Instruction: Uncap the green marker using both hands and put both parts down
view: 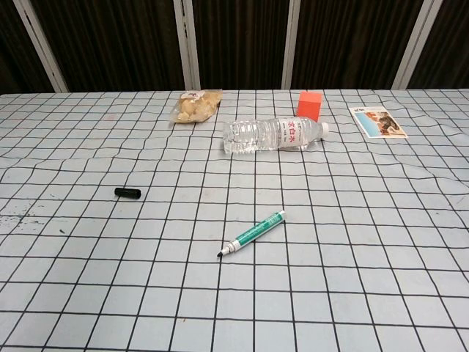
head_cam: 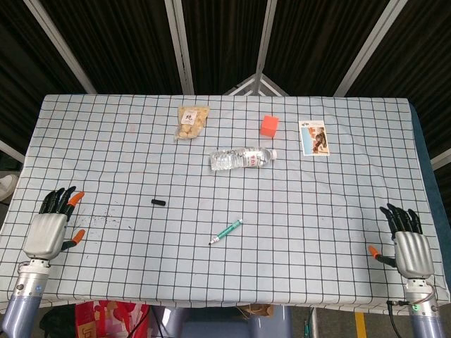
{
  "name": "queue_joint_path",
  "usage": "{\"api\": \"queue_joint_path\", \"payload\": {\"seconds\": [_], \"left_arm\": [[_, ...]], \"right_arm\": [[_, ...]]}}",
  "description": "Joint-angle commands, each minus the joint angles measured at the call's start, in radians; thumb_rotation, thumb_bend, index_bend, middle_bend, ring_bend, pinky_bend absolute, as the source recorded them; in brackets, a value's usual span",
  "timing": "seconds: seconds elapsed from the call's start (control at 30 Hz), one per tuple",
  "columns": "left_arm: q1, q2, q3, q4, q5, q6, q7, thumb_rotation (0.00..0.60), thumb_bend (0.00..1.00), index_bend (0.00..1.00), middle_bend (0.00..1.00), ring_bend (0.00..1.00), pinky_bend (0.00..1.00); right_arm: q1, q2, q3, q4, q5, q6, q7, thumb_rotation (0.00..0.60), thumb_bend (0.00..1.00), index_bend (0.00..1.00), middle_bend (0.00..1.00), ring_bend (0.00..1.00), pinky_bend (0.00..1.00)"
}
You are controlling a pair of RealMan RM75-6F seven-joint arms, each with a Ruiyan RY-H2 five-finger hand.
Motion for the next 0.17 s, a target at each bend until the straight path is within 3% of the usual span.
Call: {"api": "queue_joint_path", "payload": {"seconds": [0.03,0.17], "left_arm": [[0.005,0.004,-0.004,-0.004,0.001,-0.001,0.003,0.6,0.38,0.14,0.04,0.0,0.0],[0.011,0.012,-0.011,-0.012,0.004,0.001,0.009,0.6,0.38,0.14,0.04,0.0,0.0]], "right_arm": [[0.008,-0.001,0.005,-0.014,-0.005,-0.015,-0.021,0.6,0.2,0.14,0.12,0.11,0.0],[0.014,-0.004,0.01,-0.029,-0.003,-0.033,-0.049,0.6,0.2,0.14,0.12,0.11,0.0]]}}
